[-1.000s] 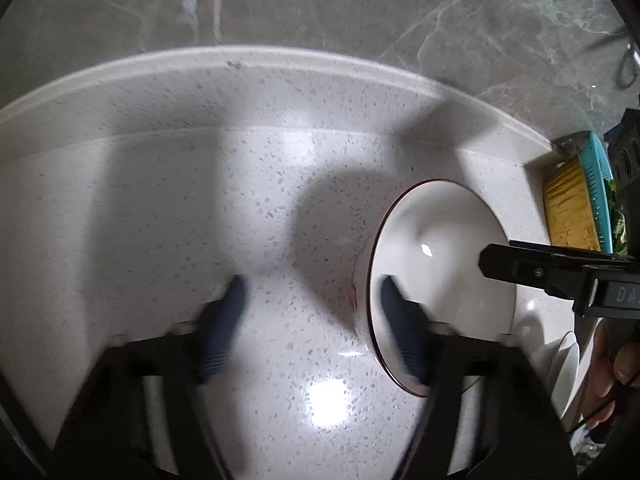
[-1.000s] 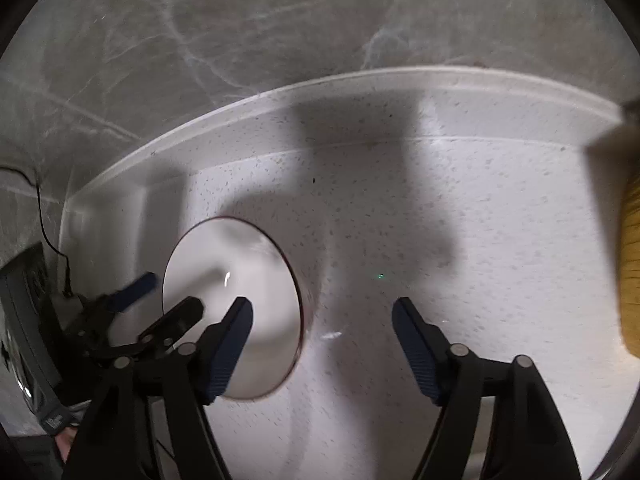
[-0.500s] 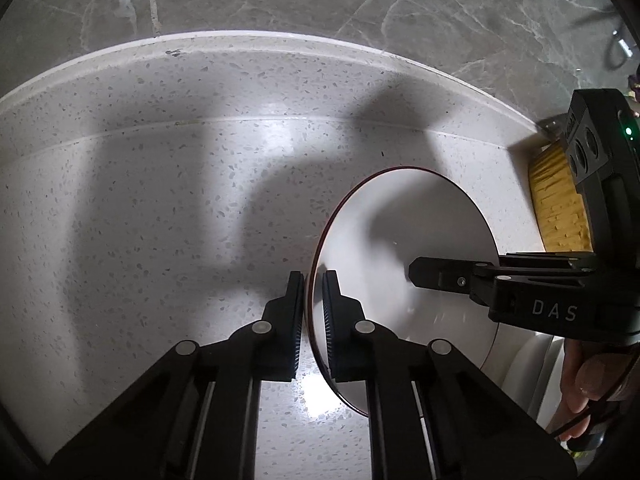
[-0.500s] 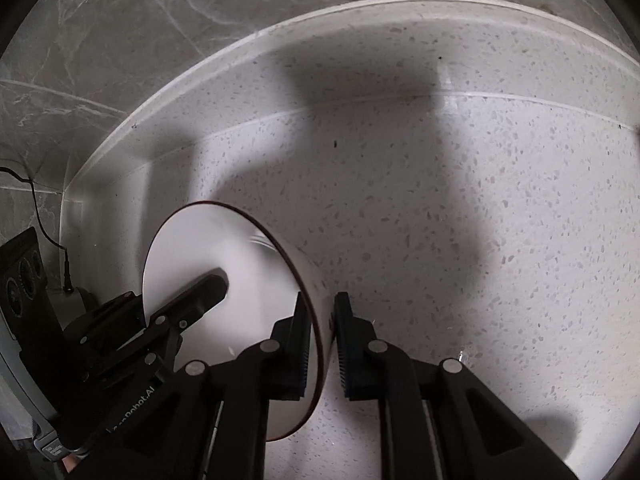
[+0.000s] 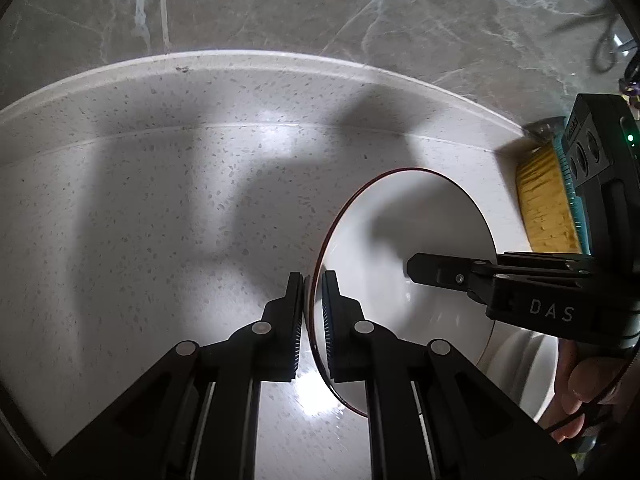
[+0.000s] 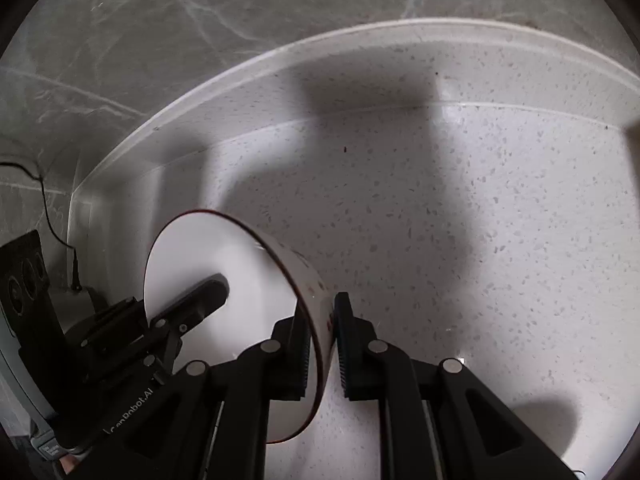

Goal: Organize plates and bowls
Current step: 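Lift the red-floral bowl with both grippers and carry it over the stack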

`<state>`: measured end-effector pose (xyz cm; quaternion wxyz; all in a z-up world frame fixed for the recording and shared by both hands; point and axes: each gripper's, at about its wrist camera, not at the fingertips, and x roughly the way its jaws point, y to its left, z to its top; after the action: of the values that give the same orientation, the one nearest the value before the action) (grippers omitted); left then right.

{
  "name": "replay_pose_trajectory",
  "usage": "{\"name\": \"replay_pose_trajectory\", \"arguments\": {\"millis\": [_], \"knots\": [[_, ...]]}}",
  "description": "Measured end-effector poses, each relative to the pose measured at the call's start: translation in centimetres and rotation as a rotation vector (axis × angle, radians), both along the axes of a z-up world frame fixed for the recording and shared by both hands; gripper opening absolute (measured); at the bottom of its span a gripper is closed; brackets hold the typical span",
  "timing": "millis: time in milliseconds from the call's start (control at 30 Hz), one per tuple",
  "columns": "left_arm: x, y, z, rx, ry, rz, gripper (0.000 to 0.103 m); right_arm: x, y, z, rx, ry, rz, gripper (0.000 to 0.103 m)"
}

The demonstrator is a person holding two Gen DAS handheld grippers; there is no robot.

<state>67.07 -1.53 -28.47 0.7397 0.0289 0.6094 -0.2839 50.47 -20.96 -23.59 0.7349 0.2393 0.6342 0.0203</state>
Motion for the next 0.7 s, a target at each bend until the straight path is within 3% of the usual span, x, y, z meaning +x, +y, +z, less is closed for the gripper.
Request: {"name": "replay_pose_trajectory", "arguments": {"millis": [367,700], "knots": [[-5.0,-2.0,6.6,-0.037,-0.060,-0.057,0.008,-3.8,-1.6,5.8,-0.035,-0.057,0.021,0.014],[-14.3,-8.8,12.5,-0.043,-0.136,-0.160,0.008,-10.5,-5.0,10.9,-0.073,-0.122,0.022,0.014]]}}
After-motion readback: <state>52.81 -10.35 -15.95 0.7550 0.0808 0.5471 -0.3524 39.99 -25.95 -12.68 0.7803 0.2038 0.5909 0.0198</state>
